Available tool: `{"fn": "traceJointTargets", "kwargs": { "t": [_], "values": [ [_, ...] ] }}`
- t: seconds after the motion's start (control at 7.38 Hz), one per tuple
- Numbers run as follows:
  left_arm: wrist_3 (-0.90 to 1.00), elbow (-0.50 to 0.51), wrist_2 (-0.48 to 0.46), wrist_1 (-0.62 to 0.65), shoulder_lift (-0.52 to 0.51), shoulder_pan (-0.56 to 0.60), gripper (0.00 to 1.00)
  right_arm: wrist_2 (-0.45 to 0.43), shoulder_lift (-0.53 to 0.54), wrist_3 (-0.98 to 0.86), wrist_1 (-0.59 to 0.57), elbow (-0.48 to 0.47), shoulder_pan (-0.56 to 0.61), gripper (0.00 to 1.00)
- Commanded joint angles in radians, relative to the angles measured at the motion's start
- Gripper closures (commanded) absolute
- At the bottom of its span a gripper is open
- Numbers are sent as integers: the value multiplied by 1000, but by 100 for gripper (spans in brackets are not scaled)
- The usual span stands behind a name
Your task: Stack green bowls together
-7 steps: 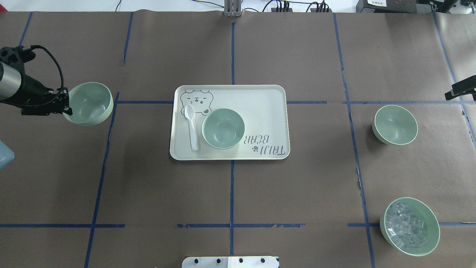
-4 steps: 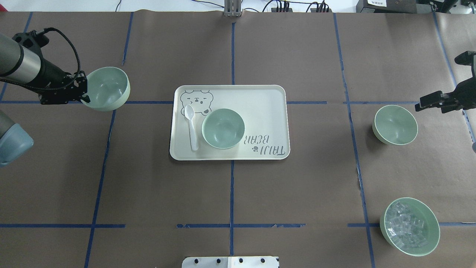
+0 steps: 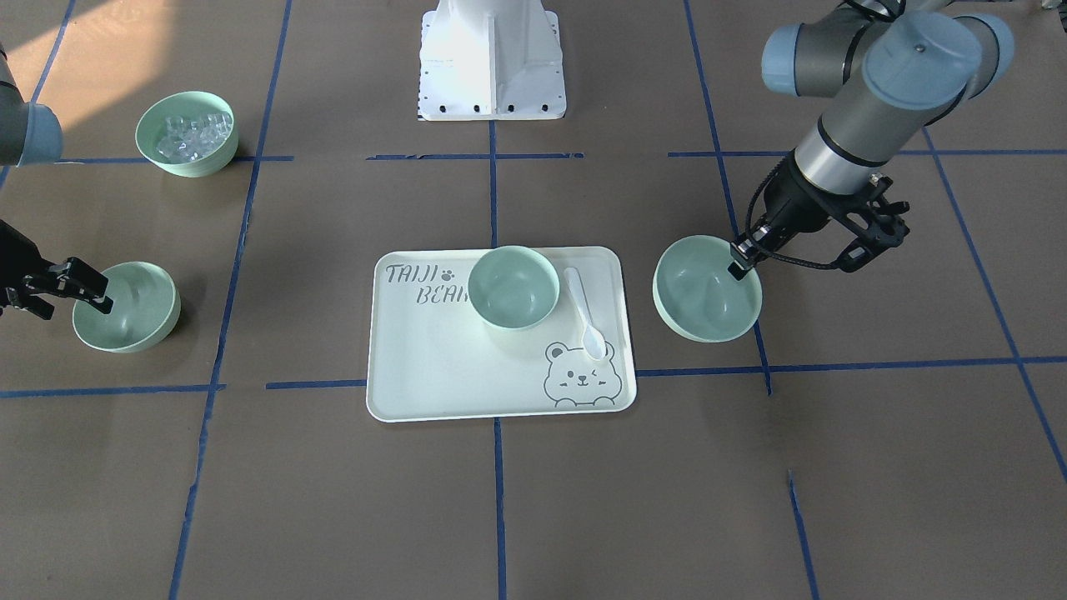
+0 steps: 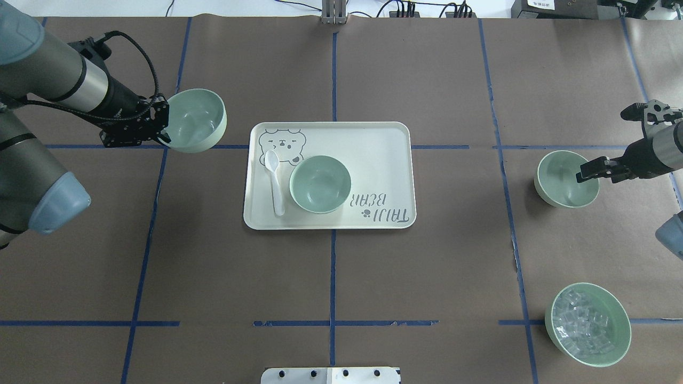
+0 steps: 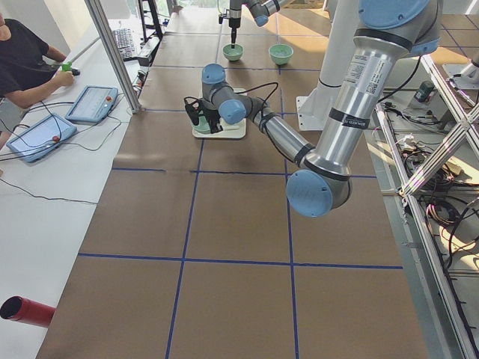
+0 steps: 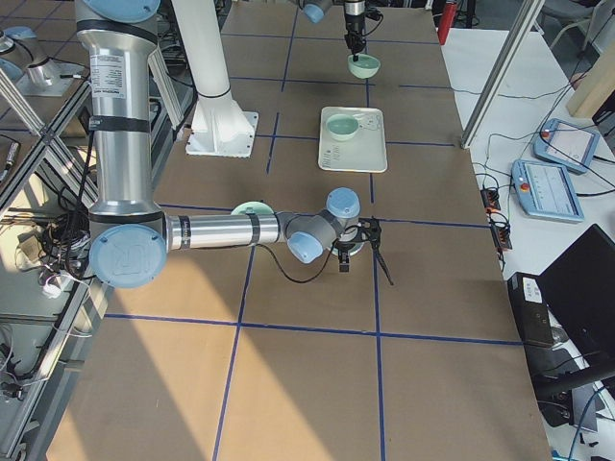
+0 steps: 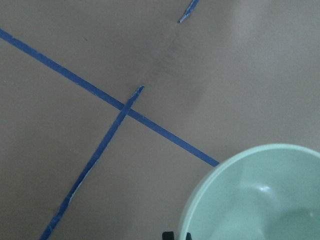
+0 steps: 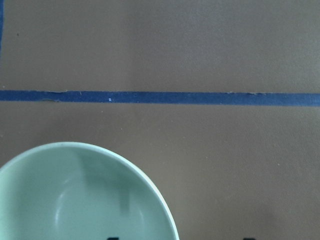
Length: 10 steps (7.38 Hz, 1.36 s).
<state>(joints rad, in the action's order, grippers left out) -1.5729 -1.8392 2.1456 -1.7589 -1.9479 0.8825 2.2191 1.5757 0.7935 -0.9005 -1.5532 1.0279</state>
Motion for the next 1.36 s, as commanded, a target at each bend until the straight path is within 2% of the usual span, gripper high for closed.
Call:
{"fn": "traceJointTargets", "kwargs": {
  "t": [0.0, 0.41, 0.68, 0.95, 1.22],
  "values": [
    [-82, 18, -19, 3, -58, -66, 100, 7, -3, -2, 0, 1, -3, 100],
    [-208, 69, -20, 4, -186, -112, 100, 22, -14, -3, 0, -2, -3, 100],
    [-271, 147, -103, 1, -268, -198, 100, 69, -23, -4, 2, -8, 24, 100],
    [-285, 155, -125, -8, -282, -247, 100, 163, -52, -4, -1, -7, 93, 100],
    [-285, 185, -180, -11, -298, -292, 100, 194, -75, -2, -14, -7, 122, 100]
  ]
}}
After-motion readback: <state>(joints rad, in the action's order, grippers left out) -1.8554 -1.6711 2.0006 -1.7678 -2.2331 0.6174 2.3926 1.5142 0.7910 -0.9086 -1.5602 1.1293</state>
